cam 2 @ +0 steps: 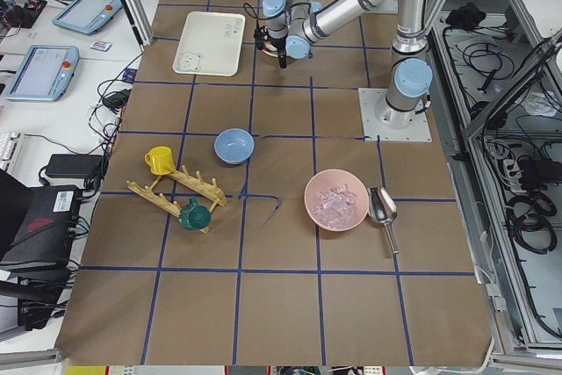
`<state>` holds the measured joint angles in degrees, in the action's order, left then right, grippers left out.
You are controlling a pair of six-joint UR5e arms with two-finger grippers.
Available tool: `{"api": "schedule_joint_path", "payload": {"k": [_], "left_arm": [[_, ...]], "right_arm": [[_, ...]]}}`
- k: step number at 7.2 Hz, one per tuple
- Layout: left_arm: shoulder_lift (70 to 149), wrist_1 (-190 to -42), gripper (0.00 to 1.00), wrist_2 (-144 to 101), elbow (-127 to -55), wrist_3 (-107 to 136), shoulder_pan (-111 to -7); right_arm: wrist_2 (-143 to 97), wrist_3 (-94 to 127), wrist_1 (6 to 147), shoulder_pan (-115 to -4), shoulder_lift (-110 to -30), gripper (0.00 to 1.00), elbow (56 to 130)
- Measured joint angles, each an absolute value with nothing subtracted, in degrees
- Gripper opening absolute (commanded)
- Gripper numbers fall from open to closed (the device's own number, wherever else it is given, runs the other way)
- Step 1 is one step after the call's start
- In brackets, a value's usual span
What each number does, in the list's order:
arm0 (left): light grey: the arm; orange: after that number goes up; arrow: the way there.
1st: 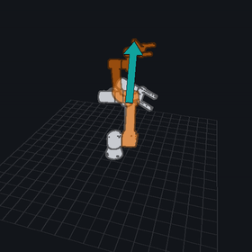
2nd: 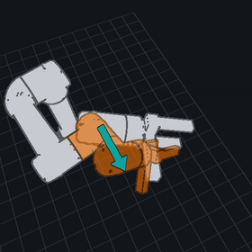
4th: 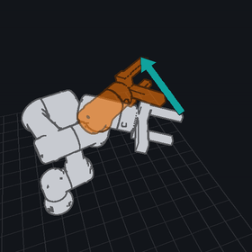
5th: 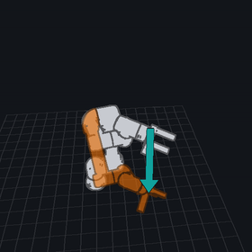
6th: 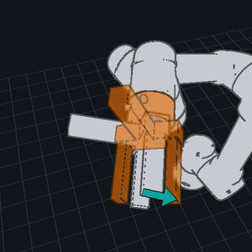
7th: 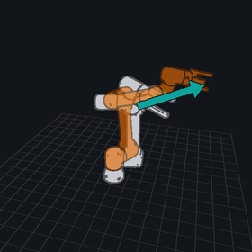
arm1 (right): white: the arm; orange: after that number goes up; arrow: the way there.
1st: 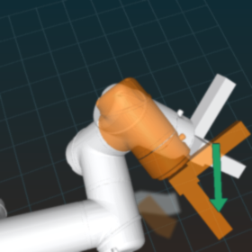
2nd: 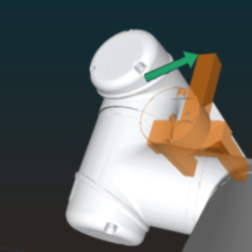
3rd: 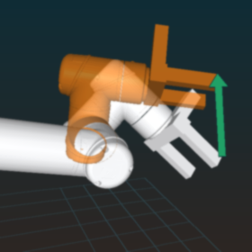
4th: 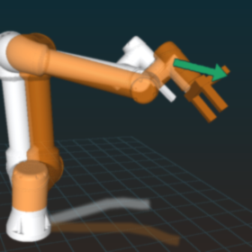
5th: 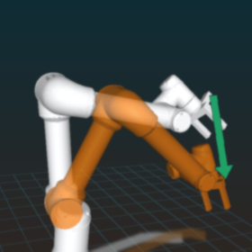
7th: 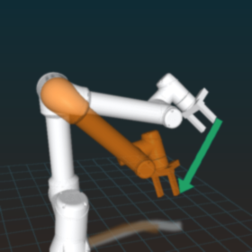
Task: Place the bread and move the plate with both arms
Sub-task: 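Grasp the white plate's rim with the left gripper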
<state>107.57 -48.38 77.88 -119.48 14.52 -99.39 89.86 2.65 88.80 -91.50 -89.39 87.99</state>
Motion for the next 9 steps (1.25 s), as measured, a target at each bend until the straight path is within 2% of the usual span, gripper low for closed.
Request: {"api": "schedule_joint_path", "payload": {"k": [2,9], "left_arm": [[108.6,-47.7,0.0,77.9,-119.2,14.9,-99.6],[106.7,-47.4,0.0,77.6,-117.5,13.7,-98.7]], "right_arm": [[90.2,0.8,88.8,-91.4,-89.4,1.0,88.0],[90.4,1.1,89.5,-91.2,-89.8,1.0,87.9]]}}
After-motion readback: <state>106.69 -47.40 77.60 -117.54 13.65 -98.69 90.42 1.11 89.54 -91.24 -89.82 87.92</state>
